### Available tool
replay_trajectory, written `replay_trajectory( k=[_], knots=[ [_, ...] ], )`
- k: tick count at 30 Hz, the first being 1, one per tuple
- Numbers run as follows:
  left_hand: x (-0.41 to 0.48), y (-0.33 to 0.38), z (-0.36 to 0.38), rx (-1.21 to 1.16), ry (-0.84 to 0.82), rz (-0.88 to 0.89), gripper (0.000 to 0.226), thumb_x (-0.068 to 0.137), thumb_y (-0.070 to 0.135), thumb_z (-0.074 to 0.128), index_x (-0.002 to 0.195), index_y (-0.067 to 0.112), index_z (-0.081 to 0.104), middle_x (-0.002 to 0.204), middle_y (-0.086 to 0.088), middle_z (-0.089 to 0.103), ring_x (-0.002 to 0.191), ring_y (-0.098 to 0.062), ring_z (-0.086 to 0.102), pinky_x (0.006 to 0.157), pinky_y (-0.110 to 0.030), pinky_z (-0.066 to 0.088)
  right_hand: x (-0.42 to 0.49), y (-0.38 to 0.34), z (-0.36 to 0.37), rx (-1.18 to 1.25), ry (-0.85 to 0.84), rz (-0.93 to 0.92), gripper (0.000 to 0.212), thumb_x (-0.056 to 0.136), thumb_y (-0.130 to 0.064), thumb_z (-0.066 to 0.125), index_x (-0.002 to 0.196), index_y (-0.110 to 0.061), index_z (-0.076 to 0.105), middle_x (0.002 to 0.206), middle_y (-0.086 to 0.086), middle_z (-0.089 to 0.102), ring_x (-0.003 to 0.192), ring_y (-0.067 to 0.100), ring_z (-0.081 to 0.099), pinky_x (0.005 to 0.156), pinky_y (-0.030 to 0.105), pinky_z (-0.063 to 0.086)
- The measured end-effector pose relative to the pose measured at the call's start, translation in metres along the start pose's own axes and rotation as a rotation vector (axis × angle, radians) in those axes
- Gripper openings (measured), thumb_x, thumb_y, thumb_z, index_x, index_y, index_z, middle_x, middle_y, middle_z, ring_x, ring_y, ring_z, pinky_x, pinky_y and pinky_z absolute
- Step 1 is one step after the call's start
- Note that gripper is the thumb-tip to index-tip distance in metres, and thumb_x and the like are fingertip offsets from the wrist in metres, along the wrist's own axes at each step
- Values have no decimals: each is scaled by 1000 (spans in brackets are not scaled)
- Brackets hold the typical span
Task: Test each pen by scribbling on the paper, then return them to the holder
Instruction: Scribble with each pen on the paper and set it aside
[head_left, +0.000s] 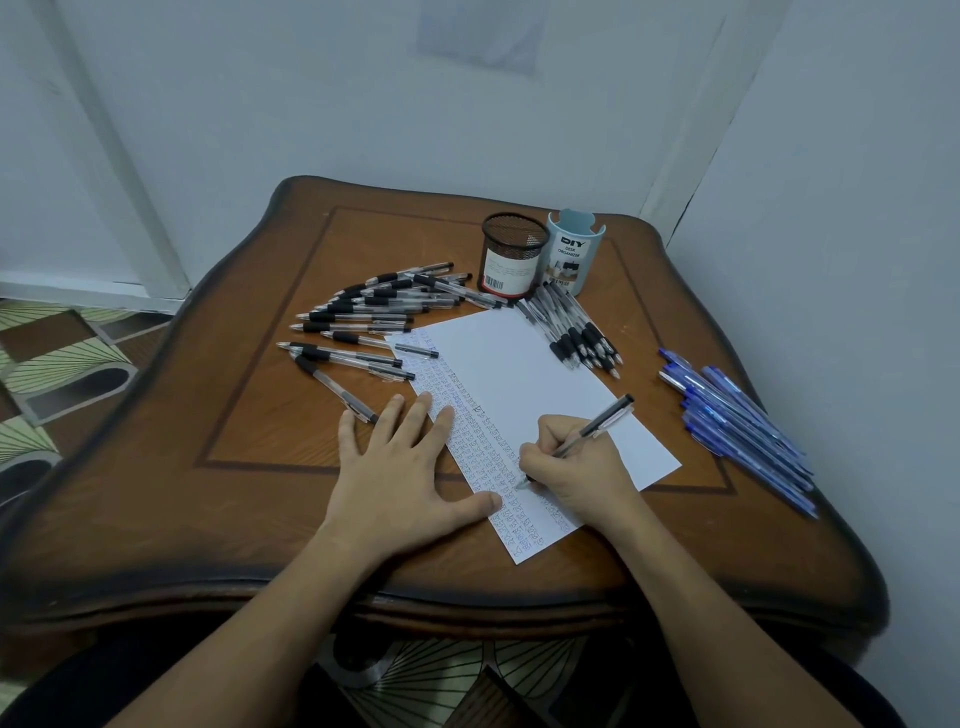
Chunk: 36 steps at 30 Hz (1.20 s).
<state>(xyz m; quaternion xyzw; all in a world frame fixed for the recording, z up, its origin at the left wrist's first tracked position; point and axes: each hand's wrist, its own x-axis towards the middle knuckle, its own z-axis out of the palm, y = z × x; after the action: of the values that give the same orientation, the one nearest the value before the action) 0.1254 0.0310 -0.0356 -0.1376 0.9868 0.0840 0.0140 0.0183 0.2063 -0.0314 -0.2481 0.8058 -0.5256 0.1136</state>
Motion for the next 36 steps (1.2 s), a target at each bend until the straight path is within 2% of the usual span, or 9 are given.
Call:
replay_trajectory(
  k=[6, 11, 15, 20, 25, 27, 30, 34, 36],
  knots=[
    [0, 0, 0, 5, -2, -1, 113, 59, 98, 3, 155, 38, 2, 164, 9, -2, 150, -17, -10, 116, -62, -8, 0, -2, -1, -14, 22, -23, 46, 83, -2, 65, 53, -17, 34, 50, -8, 33, 51, 6, 36, 51, 23, 31],
    [0, 0, 0, 6, -3, -2, 113, 58, 98, 2, 155, 38, 2, 164, 9, -2, 150, -17, -10, 116, -61, -9, 0, -3, -1, -13, -21, -16, 37, 74, -17, 62, 52, -18, 33, 50, -9, 32, 52, 12, 40, 55, 32, 34],
    [-1, 0, 0, 5, 1, 0, 114, 58, 98, 2, 155, 38, 3, 164, 9, -2, 150, -17, -10, 116, -61, -9, 0, -3, -2, 5, -17, -14, 43, 81, -8, 65, 53, -19, 34, 50, -8, 33, 50, 6, 38, 54, 30, 33],
    [0, 0, 0, -4, -2, 2, 114, 58, 98, 4, 155, 37, 3, 165, 9, -2, 150, -17, -9, 116, -61, -9, 0, 0, -2, 1, 28, -18, 48, 83, -3, 65, 52, -21, 33, 49, -11, 32, 52, 8, 36, 54, 29, 30],
    [-1, 0, 0, 10, -6, 2, 113, 59, 98, 2, 155, 39, 2, 164, 9, -3, 150, -17, -10, 116, -61, -8, 0, -1, -3, 36, -2, -11, 43, 78, -11, 64, 52, -21, 32, 51, -8, 30, 51, 8, 35, 53, 29, 31],
    [-1, 0, -1, 6, -9, 1, 114, 57, 98, 1, 155, 39, 2, 164, 9, -4, 150, -17, -10, 116, -61, -9, 0, -1, -3, 32, 1, -2, 47, 82, -7, 65, 52, -21, 33, 51, -7, 32, 50, 8, 39, 53, 30, 35],
    [0, 0, 0, 8, -9, 0, 114, 57, 98, 1, 155, 39, 2, 164, 9, -4, 150, -17, -11, 116, -61, -9, 1, -1, -3, -21, 34, 0, 47, 84, -3, 65, 54, -19, 33, 50, -6, 34, 51, 9, 40, 53, 28, 33],
    [0, -1, 0, 9, -15, 3, 113, 58, 99, 3, 154, 39, 1, 164, 9, -5, 150, -17, -11, 116, -61, -10, 6, -2, -6, 156, 55, 96, 41, 92, -4, 62, 58, -13, 41, 51, -5, 50, 51, 9, 57, 58, 33, 47],
    [0, -1, -1, 0, -15, 5, 114, 58, 99, 3, 155, 39, 1, 164, 9, -5, 150, -17, -11, 115, -61, -10, 8, -4, -6, 228, 50, 116, 36, 97, -11, 58, 62, -9, 48, 55, 1, 56, 53, 10, 52, 61, 31, 46]
  ],
)
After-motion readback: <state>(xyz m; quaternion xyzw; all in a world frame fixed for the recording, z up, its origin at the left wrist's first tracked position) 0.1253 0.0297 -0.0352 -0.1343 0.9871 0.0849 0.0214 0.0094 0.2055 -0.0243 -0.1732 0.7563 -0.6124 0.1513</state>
